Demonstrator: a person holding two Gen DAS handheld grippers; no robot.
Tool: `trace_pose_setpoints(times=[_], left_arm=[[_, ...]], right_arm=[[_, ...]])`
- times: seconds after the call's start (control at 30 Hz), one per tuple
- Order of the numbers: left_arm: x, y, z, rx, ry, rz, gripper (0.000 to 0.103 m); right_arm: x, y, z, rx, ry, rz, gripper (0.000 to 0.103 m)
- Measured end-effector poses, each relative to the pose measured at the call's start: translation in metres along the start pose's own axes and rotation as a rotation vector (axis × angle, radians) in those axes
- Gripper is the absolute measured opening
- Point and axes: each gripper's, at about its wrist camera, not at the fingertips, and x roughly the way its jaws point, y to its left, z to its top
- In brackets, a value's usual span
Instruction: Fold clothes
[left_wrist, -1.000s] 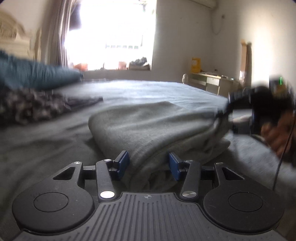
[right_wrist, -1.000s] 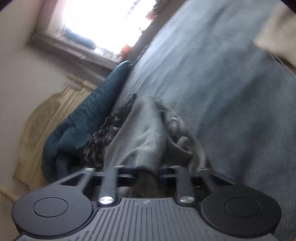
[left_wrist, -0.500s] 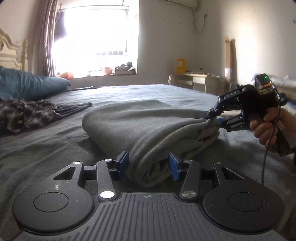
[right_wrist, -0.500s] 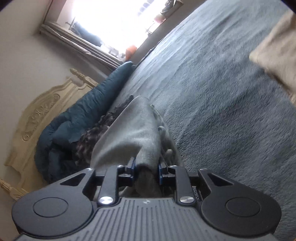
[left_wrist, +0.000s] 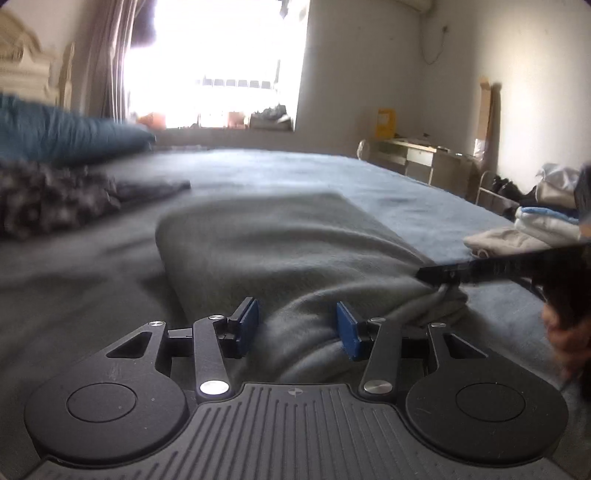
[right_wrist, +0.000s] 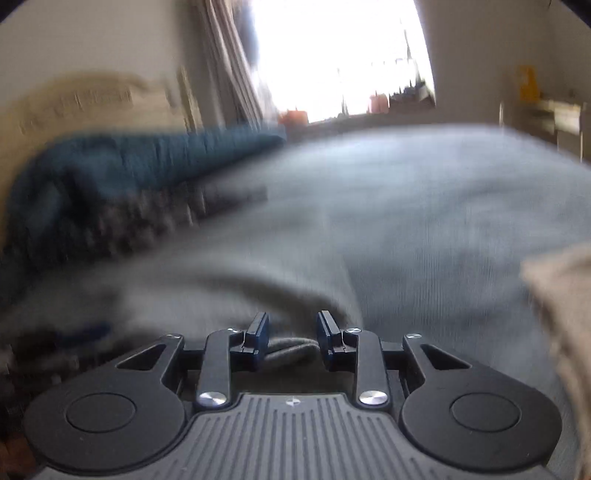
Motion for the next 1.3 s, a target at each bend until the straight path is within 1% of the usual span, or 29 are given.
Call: trace_pose_setpoints(times=[0.03,0.13,0.17,0.2,0.27,0.3,0.33,0.37,0.47,0.5,0.6,0.67,0.7,0.8,0.87,0.97,1.07,1.1,1.17,1.23,1.3], left_arm=[[-0.001,0.003,-0.007,-0.022,-0.010,-0.012,0.047],[-0.005,0.008,-0.013,-0.048,-0.038,-0.030,0.048],[-0.005,0.011,-0.012,-0.061,-0.043,-0.036,0.048],[-0.004,0.014,-0.012,-0.072,-0.047,-0.042,0.048],[-0.003,0.016,-0.012,-0.091,-0.057,-0.054,0.048],[-0.002,0.017,-0.013,-0.098,-0.062,-0.059,0.048],[-0.002,0.017,-0.013,-0.101,-0.066,-0.064,0.048],[-0.003,0.019,-0.014,-0.108,-0.068,-0.076,0.048],[-0.004,0.024,-0.015,-0.130,-0.073,-0.112,0.050],[-0.004,0.026,-0.015,-0.139,-0.076,-0.118,0.050],[-0.004,0.030,-0.015,-0.161,-0.081,-0.137,0.053],[-0.004,0.030,-0.015,-0.162,-0.081,-0.140,0.054],[-0.004,0.028,-0.015,-0.156,-0.081,-0.138,0.055],[-0.005,0.025,-0.016,-0.137,-0.084,-0.134,0.059],[-0.005,0.026,-0.016,-0.138,-0.085,-0.141,0.060],[-0.006,0.028,-0.016,-0.147,-0.087,-0.147,0.061],[-0.007,0.028,-0.016,-0.145,-0.081,-0.138,0.062],[-0.007,0.027,-0.017,-0.142,-0.080,-0.132,0.062],[-0.007,0.025,-0.017,-0.135,-0.079,-0.125,0.062],[-0.007,0.025,-0.017,-0.132,-0.079,-0.123,0.062],[-0.008,0.025,-0.017,-0.137,-0.079,-0.127,0.062]], right_arm=[[-0.003,0.000,-0.007,-0.022,-0.023,-0.004,0.028],[-0.018,0.007,-0.002,-0.109,0.005,-0.032,0.028],[-0.021,0.010,0.006,-0.117,0.009,-0.033,0.028],[-0.024,0.014,0.013,-0.129,-0.008,-0.024,0.030],[-0.028,0.026,0.031,-0.158,-0.068,-0.011,0.030],[-0.023,0.030,0.038,-0.168,-0.087,-0.015,0.030],[-0.014,0.031,0.043,-0.172,-0.087,-0.018,0.030],[-0.001,0.032,0.045,-0.173,-0.073,-0.025,0.030],[0.050,0.011,0.026,-0.113,0.030,-0.056,0.028],[0.060,0.005,0.022,-0.096,0.057,-0.063,0.029],[0.054,0.013,0.045,-0.086,0.112,-0.088,0.030],[0.051,0.027,0.062,-0.109,0.120,-0.081,0.031],[0.052,0.035,0.070,-0.135,0.106,-0.069,0.032],[0.075,0.061,0.090,-0.198,0.089,-0.048,0.030],[0.107,0.062,0.093,-0.196,0.116,-0.079,0.031],[0.151,0.042,0.080,-0.151,0.165,-0.132,0.034],[0.144,0.055,0.093,-0.186,0.199,-0.174,0.035],[0.138,0.063,0.098,-0.207,0.207,-0.175,0.035],[0.122,0.083,0.109,-0.244,0.177,-0.110,0.035],[0.106,0.113,0.117,-0.303,0.141,0.012,0.035],[0.108,0.142,0.119,-0.358,0.162,0.129,0.034]])
